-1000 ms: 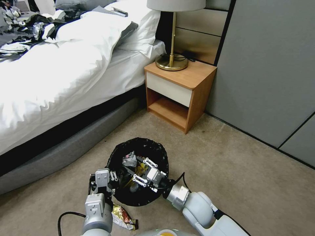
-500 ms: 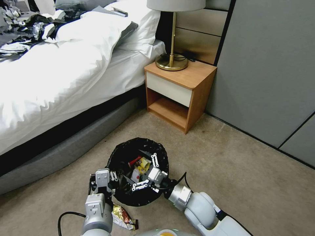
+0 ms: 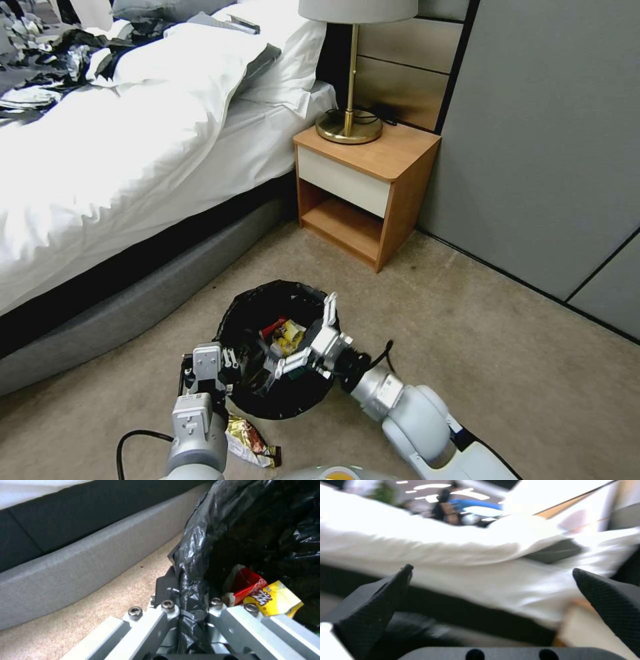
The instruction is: Pick up the trash bin, then pick up the garbage from the floor and place it into the trash bin.
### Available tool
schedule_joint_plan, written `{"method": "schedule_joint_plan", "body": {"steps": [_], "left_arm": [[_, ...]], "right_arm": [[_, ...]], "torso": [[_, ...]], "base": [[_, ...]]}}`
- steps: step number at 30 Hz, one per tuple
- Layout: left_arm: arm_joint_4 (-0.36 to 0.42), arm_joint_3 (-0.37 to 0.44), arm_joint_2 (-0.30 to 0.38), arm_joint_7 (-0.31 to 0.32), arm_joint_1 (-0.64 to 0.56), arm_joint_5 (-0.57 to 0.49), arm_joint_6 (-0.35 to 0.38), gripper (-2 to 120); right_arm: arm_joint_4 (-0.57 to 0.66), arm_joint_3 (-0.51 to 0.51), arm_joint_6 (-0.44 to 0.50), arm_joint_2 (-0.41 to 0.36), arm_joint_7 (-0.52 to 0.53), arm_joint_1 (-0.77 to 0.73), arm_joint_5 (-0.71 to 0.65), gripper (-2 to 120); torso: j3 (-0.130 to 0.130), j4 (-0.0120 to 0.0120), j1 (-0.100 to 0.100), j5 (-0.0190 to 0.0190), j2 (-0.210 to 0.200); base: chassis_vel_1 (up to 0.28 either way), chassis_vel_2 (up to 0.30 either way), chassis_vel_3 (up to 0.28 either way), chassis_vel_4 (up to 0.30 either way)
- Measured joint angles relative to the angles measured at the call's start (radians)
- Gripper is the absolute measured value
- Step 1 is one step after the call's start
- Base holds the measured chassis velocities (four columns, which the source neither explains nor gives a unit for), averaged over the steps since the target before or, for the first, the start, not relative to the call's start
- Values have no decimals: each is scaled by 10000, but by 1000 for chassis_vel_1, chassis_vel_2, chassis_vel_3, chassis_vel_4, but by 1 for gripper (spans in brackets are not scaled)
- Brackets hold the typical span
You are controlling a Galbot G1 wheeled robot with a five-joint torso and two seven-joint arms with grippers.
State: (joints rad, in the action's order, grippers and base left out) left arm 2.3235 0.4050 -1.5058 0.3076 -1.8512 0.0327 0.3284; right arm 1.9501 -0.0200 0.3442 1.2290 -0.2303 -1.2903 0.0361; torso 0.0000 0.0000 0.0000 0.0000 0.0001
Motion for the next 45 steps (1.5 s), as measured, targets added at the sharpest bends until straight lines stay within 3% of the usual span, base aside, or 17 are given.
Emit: {"method": "schedule_joint_plan", "body": {"steps": [3,7,10,14,18,22,45], "left_arm": [[-7,9,3,1,1,-5,-2,1],[-69,40,32,0,28,-43,-15,1],[-161,100,110,0,97,-99,-21,1],[-177,120,129,-2,123,-160,-39,1],[-79,176,168,-69,104,-193,-142,1],[22,159,174,-94,59,-224,-172,1],[227,124,219,-85,-83,-294,-97,1]], "right_arm": [[73,58,2,33,97,-44,97,107],[686,433,-117,281,1013,-432,659,100],[1513,1026,-439,796,2541,-1272,1030,100],[1636,1877,34,1458,3475,-2232,1332,100],[1446,2650,821,1632,3634,-2747,1341,100],[1208,2811,1237,1829,3953,-2889,1280,100],[893,3024,1280,1645,3900,-2700,811,100]], "torso": [[0,0,0,0,0],[0,0,0,0,0],[0,3,0,-2,0],[0,-2,1,0,-1],[0,0,0,0,-1],[0,0,0,0,-1],[0,-1,0,0,-1]], "base": [[0,0,0,0],[0,0,0,0],[0,0,0,0],[0,0,0,0],[0,0,0,0],[0,0,0,0],[12,12,12,14]]}}
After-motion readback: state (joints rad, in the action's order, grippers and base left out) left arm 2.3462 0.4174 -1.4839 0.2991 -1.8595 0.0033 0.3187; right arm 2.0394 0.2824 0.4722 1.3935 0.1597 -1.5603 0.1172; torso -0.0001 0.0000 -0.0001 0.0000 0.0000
